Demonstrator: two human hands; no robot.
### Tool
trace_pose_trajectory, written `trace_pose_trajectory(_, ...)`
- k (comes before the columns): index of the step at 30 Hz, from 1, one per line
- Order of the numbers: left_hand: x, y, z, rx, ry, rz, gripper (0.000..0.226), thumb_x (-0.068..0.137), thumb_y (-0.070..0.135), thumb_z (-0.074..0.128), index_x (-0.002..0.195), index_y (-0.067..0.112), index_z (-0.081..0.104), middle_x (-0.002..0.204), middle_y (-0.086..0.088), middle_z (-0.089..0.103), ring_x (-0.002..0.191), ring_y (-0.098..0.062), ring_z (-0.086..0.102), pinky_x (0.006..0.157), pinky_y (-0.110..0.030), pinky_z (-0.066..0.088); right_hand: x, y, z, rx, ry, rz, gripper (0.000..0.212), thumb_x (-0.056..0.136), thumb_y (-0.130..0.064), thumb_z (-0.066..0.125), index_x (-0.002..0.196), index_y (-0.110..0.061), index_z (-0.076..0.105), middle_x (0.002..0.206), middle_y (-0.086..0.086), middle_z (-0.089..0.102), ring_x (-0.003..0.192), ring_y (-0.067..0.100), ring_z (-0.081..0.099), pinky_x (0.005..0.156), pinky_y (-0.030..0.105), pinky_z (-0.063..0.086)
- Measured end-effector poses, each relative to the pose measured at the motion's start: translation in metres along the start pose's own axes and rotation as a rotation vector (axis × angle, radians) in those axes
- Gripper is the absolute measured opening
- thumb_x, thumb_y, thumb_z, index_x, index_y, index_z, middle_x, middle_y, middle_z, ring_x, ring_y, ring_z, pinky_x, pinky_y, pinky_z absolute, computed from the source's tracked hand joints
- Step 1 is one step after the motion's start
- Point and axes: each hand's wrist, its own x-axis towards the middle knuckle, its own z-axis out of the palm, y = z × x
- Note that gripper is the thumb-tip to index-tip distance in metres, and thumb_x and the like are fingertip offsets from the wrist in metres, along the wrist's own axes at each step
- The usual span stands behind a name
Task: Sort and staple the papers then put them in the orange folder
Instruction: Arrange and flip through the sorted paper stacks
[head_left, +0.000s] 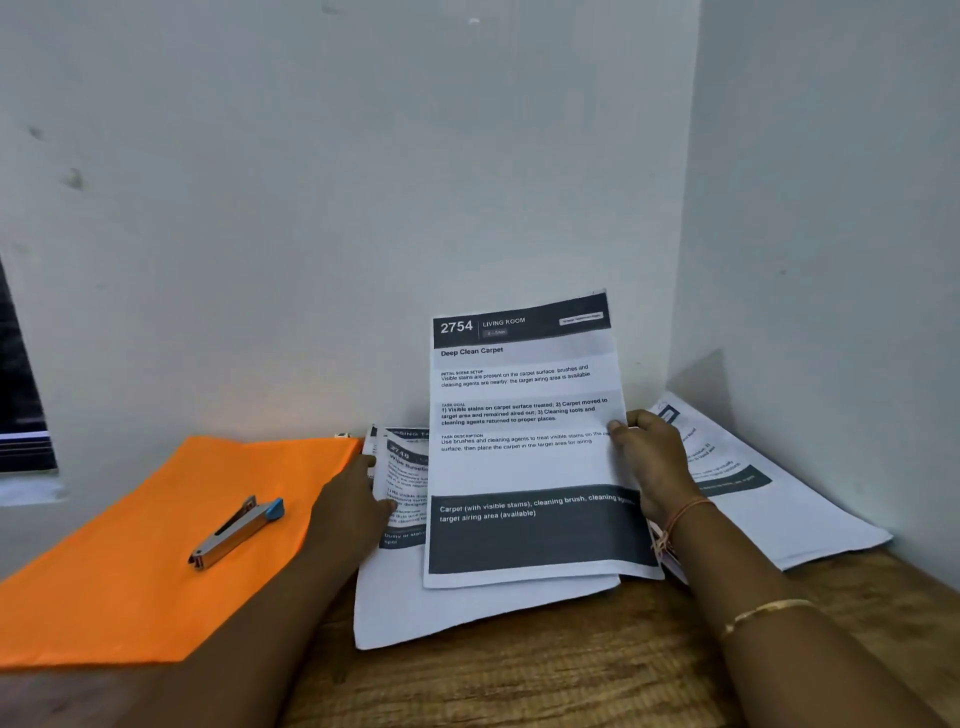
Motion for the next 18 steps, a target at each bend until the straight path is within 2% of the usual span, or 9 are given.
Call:
trace_pose_trajectory(2, 0.001, -0.002, 0.000, 0.067, 0.015, 0.027, 0.059, 0.083, 0.008, 0.067, 0.136, 0.008, 0.042, 0.133, -0.013, 0.051, 0.120, -0.027, 0.048, 0.090, -0.028, 0.039, 0.000, 0.000, 0.001, 0.013, -0.007, 0.005, 0.011, 0.091, -0.007, 0.055, 0.093, -0.004, 0.066, 0.092, 0.008, 0.063, 0.085, 0.021, 0.054, 0.075, 0.025, 0.039)
trace_pose_trajectory(4, 0.003, -0.003, 0.001, 0.128, 0.084, 0.061, 0.054, 0.085, 0.013, 0.067, 0.134, 0.011, 0.046, 0.132, -0.013, 0.051, 0.121, -0.027, 0.046, 0.096, -0.032, 0.037, 0.000, -0.001, 0.001, 0.027, -0.006, 0.004, 0.009, 0.091, -0.007, 0.056, 0.088, -0.009, 0.065, 0.093, 0.008, 0.064, 0.086, 0.020, 0.054, 0.075, 0.025, 0.039)
trace_pose_trajectory(7, 0.003, 0.004, 0.002, -0.067, 0.179, 0.115, 0.036, 0.094, 0.022, 0.054, 0.127, 0.008, 0.054, 0.126, -0.010, 0.058, 0.117, -0.025, 0.051, 0.094, -0.032, 0.040, 0.000, -0.001, 0.001, 0.035, -0.012, 0.006, 0.011, 0.091, -0.007, 0.056, 0.085, -0.012, 0.065, 0.093, 0.007, 0.064, 0.085, 0.020, 0.055, 0.069, 0.025, 0.041)
trace_pose_trajectory(8, 0.002, 0.009, 0.002, -0.196, 0.160, 0.096, 0.035, 0.095, 0.025, 0.052, 0.125, 0.008, 0.054, 0.122, -0.009, 0.060, 0.112, -0.025, 0.056, 0.091, -0.033, 0.044, 0.000, 0.000, 0.001, 0.040, -0.018, 0.009, 0.013, 0.091, -0.007, 0.056, 0.082, -0.013, 0.064, 0.092, 0.007, 0.064, 0.085, 0.020, 0.055, 0.068, 0.024, 0.042)
trace_pose_trajectory(10, -0.003, 0.020, 0.003, -0.467, 0.051, 0.036, 0.030, 0.095, 0.027, 0.051, 0.121, 0.012, 0.054, 0.110, -0.006, 0.064, 0.093, -0.020, 0.065, 0.076, -0.031, 0.053, 0.000, 0.001, 0.001, 0.037, -0.033, 0.017, 0.017, 0.091, -0.007, 0.057, 0.076, -0.014, 0.063, 0.090, 0.007, 0.064, 0.083, 0.020, 0.055, 0.066, 0.024, 0.042)
trace_pose_trajectory(12, -0.007, 0.026, 0.006, -0.572, -0.066, -0.010, 0.022, 0.093, 0.022, 0.057, 0.114, 0.016, 0.054, 0.100, -0.002, 0.066, 0.081, -0.012, 0.066, 0.064, -0.024, 0.053, -0.001, 0.000, 0.001, 0.020, -0.042, 0.018, 0.014, 0.091, -0.007, 0.056, 0.078, -0.008, 0.063, 0.087, 0.008, 0.062, 0.081, 0.020, 0.053, 0.064, 0.024, 0.041)
trace_pose_trajectory(15, -0.006, 0.027, 0.007, -0.600, -0.162, -0.070, 0.019, 0.089, 0.009, 0.062, 0.107, 0.011, 0.060, 0.094, -0.004, 0.072, 0.077, -0.015, 0.070, 0.062, -0.026, 0.056, -0.004, -0.004, 0.001, -0.088, -0.033, -0.046, 0.014, 0.091, -0.009, 0.054, 0.081, -0.002, 0.061, 0.079, 0.007, 0.059, 0.076, 0.021, 0.052, 0.062, 0.025, 0.038)
trace_pose_trajectory(18, -0.005, 0.026, 0.005, -0.622, -0.182, -0.108, 0.016, 0.087, 0.003, 0.061, 0.103, 0.007, 0.063, 0.088, -0.005, 0.072, 0.077, -0.020, 0.070, 0.072, -0.035, 0.058, -0.010, -0.009, 0.001, -0.332, 0.008, -0.193, 0.020, 0.092, -0.011, 0.050, 0.074, -0.002, 0.050, 0.066, 0.005, 0.048, 0.070, 0.024, 0.045, 0.057, 0.028, 0.031)
